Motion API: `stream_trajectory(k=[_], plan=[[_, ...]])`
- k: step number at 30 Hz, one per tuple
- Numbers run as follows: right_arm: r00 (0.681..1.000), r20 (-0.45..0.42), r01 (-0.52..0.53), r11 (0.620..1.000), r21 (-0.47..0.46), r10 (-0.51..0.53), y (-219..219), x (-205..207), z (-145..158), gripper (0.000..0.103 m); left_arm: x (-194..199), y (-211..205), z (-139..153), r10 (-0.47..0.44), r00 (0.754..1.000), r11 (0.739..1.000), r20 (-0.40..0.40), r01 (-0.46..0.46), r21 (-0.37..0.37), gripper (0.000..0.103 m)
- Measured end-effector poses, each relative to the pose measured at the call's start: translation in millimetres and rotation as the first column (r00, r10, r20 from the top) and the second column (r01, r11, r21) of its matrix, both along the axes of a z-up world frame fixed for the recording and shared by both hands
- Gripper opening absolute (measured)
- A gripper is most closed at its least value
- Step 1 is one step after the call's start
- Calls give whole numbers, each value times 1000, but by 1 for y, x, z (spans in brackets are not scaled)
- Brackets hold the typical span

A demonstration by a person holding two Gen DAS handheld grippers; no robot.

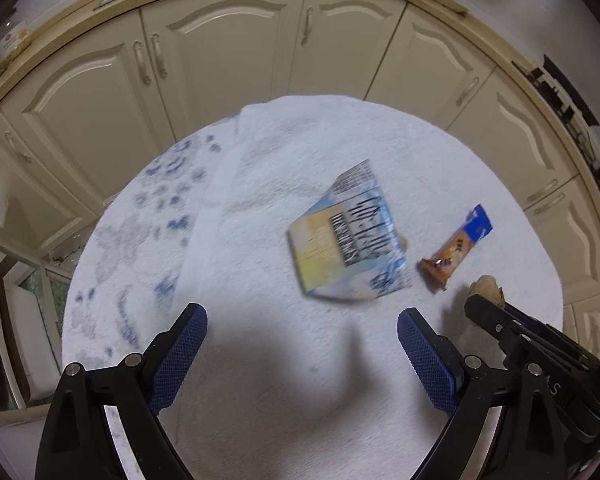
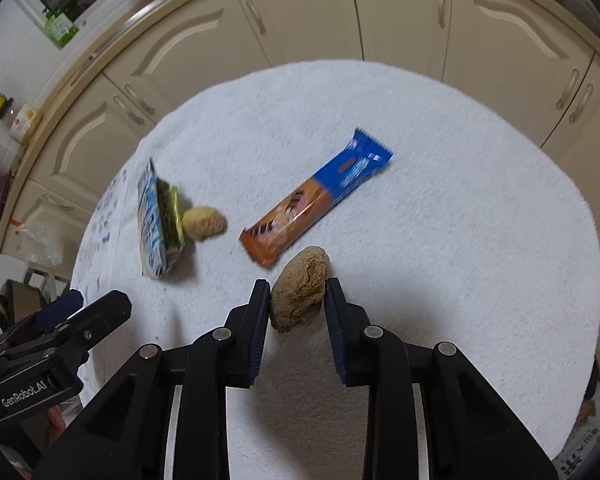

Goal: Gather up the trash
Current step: 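Grasp the brown round snack with the right tool while the left tool grasps the white-blue milk packet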

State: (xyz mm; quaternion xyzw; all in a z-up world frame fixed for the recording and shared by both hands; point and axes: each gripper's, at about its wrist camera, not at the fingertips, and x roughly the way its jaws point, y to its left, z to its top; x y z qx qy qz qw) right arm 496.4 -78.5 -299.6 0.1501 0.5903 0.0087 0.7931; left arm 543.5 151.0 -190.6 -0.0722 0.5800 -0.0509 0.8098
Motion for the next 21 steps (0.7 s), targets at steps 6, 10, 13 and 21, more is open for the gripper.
stream_trajectory(k=[6, 10, 13, 21], plan=[[999, 34, 19, 1000, 1, -19, -15, 11, 9, 28, 35, -20, -12, -10, 1000, 1000, -26, 11, 12, 94], [999, 34, 22, 1000, -3, -22, -17, 14, 5, 28, 52, -30, -34, -27, 998, 1000, -54, 27, 3, 77], [999, 26, 28, 1000, -6, -28, -16, 19, -2, 28, 55, -34, -50, -55, 995, 998, -78, 55, -4, 57], [999, 21, 47, 999, 9, -47, -27, 20, -5, 28, 42, -34, -41, -84, 996, 995, 5, 83, 60, 51]])
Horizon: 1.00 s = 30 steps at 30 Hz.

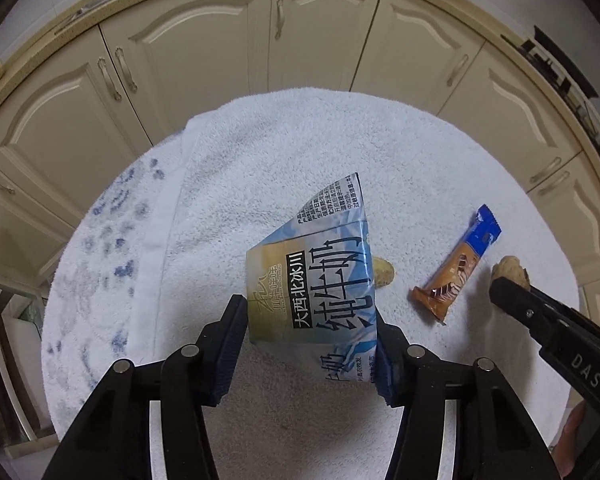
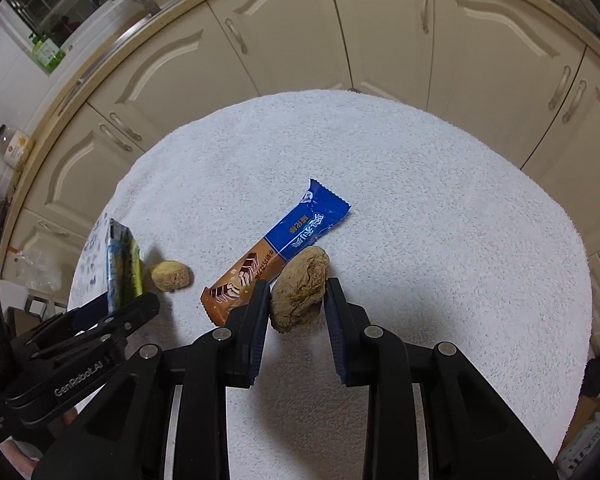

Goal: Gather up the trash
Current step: 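Grasp the brown round snack with the right tool while the left tool grasps the white-blue milk packet, then carry the milk packet and brown snack in both tools over the blue bin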

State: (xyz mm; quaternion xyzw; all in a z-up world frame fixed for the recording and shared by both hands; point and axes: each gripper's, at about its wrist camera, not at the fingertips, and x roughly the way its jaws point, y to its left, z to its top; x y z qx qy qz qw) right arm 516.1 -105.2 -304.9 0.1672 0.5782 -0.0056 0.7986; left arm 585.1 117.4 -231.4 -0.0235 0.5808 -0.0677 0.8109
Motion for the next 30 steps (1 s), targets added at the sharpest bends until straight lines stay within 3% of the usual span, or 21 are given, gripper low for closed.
stream_trajectory(k=[14, 23, 30], plan=[[998, 51, 22, 1000, -2, -22, -20, -40, 34, 28, -55, -20, 45, -46, 996, 999, 81, 43, 34, 51], [992, 84, 92, 995, -25, -90, -59, -105, 58, 28, -108, -82, 64, -161, 983, 987, 93, 159, 32, 52], [974, 108, 202, 979, -29, -198, -109, -162, 73, 28, -157, -144, 68, -287, 954, 958, 90, 285, 34, 52]])
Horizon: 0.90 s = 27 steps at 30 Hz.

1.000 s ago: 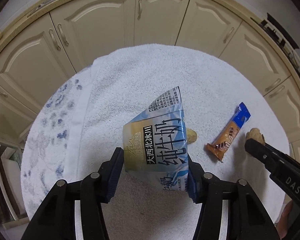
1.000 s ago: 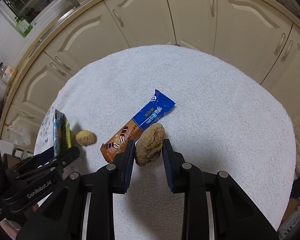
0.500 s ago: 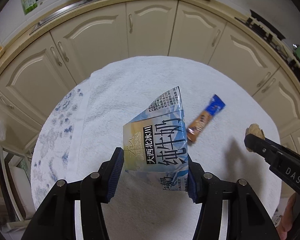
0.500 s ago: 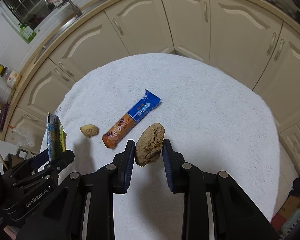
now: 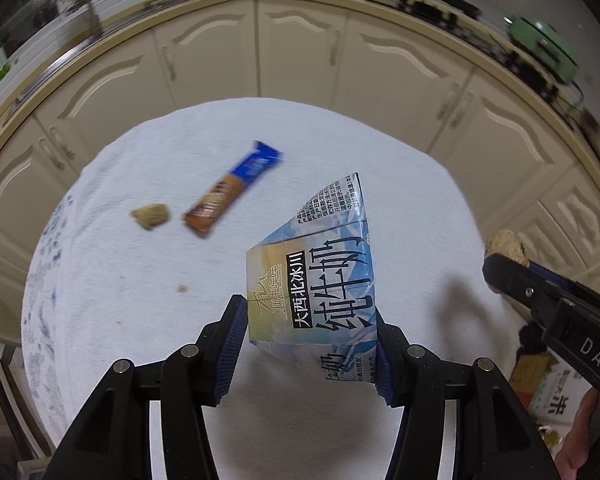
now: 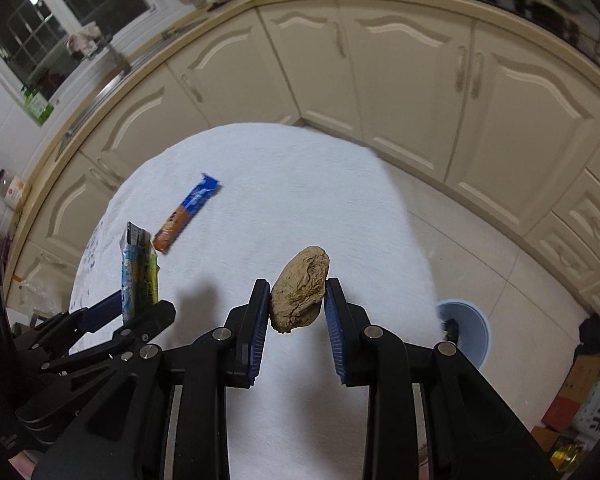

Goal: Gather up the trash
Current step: 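Carry the milk packet and brown snack in both tools over the blue bin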

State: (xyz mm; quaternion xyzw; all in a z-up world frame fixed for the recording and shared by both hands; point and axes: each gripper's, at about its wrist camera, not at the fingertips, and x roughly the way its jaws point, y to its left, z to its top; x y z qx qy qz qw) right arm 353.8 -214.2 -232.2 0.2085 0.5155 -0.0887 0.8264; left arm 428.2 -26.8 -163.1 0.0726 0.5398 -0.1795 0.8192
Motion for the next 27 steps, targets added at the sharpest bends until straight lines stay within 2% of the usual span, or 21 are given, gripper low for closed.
stream_trajectory(k=[5, 12, 19, 27], plan=[[996, 6, 84, 996, -3, -84, -38, -43, 8, 28, -36, -46, 1, -102, 995, 995, -2, 102, -1, 52], [977, -1, 214, 977, -16, -214, -90, -104, 12, 28, -78, -109, -3, -236, 972, 972, -10, 235, -3, 52], [945, -30, 325, 945, -18, -326, -137, -157, 2, 28, -94, -159, -23, -340, 939, 940, -43, 341, 11, 52], [911, -85, 403, 915, -10, -403, -180, -192, -21, 28, -102, -218, -51, -415, 908, 907, -46, 418, 53, 52]])
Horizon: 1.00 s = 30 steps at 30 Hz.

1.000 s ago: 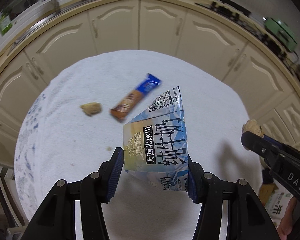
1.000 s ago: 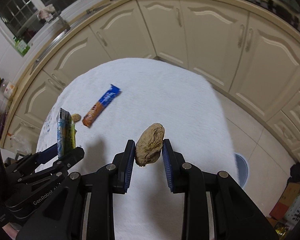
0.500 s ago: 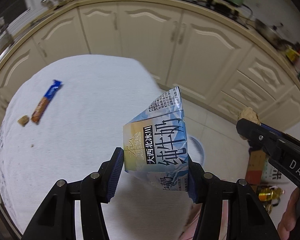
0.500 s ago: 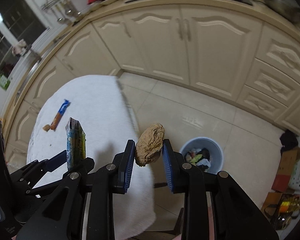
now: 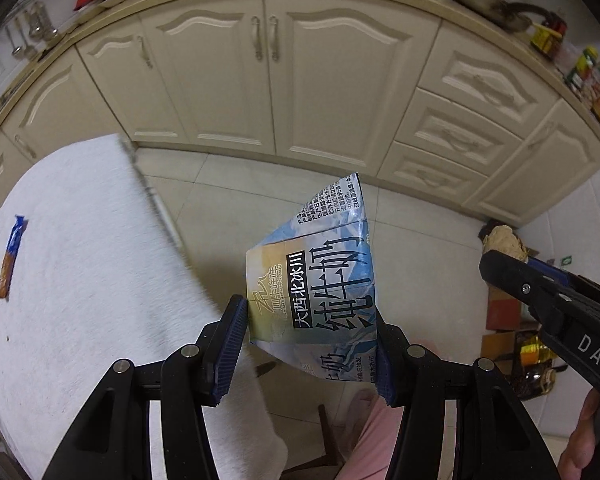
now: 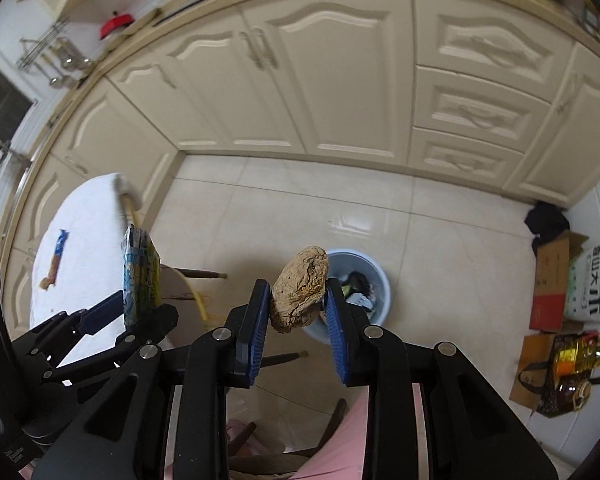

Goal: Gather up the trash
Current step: 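Carry the milk packet and brown snack in both tools over the blue bin, then open the right tool to drop the brown snack while the left tool drops the milk packet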

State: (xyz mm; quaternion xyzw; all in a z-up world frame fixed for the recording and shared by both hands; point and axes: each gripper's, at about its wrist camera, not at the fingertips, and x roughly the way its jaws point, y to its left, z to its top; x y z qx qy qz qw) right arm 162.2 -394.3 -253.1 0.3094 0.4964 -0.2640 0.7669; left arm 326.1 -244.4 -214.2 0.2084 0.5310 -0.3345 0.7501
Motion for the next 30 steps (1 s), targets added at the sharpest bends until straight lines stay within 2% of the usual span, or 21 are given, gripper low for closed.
stream_trajectory(k=[6, 13, 14, 16, 17, 25, 30], plan=[[999, -20, 44, 999, 20, -43, -25, -17, -13, 28, -4, -41, -19, -45, 999, 999, 17, 45, 26, 52], [996, -34, 81, 996, 39, -80, -42, -29, -24, 28, -9, -69, -39, -69, 997, 997, 39, 67, 46, 55], [996, -35, 86, 995, 42, -84, -43, -31, -25, 28, -10, -75, -42, -71, 997, 996, 41, 68, 57, 59], [995, -39, 90, 995, 47, -88, -45, -32, -28, 28, -10, -81, -47, -69, 996, 993, 57, 63, 102, 95], [995, -42, 92, 995, 50, -90, -46, -33, -29, 28, -10, -81, -48, -60, 995, 994, 76, 52, 99, 97], [995, -65, 86, 994, 72, -81, -44, -31, -42, 28, -4, -89, -61, -18, 998, 993, 64, 11, 113, 97], [996, -68, 56, 995, 88, -50, -38, -20, -47, 28, 2, -76, -53, 5, 998, 994, 55, -11, 104, 97]])
